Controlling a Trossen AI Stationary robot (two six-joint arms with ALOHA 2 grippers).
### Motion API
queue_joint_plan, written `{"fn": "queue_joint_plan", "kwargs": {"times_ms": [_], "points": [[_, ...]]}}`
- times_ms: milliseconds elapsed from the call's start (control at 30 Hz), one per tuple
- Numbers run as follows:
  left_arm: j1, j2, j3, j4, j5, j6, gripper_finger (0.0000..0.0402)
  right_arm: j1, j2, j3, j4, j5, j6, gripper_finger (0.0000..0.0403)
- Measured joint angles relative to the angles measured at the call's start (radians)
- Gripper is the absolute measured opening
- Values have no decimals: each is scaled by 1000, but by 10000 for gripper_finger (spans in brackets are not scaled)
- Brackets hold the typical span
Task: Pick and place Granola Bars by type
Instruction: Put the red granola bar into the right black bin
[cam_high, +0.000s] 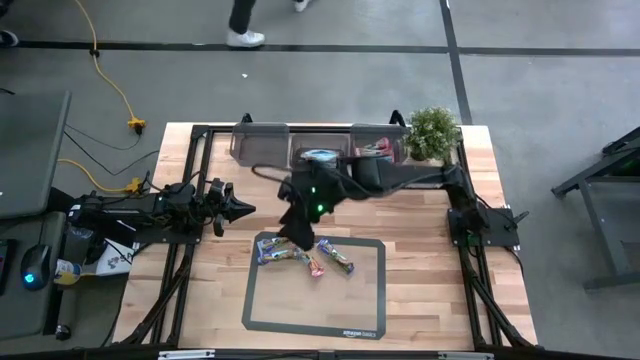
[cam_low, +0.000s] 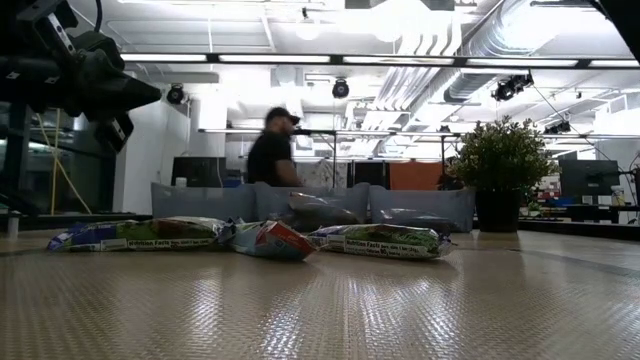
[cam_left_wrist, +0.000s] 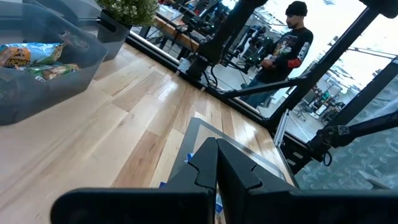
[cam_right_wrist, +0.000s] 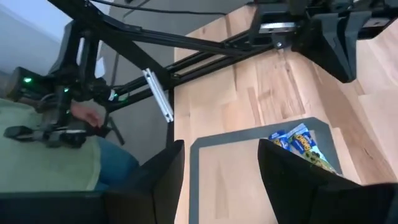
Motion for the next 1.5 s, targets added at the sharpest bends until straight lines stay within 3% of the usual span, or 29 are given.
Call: {"fn": "queue_joint_plan", "kwargs": {"times_ms": [367,767,967,1500], "points": [[0,0,0,0,0,0,1,137,14,0,77,221,166,189],[0,0,0,0,0,0,1,205,157,0,49,447,253,189],[0,0,0,0,0,0,1,193,228,0,-92,437,379,189],[0,0,0,0,0,0,1,137,320,0,-387,317,487,189]]}}
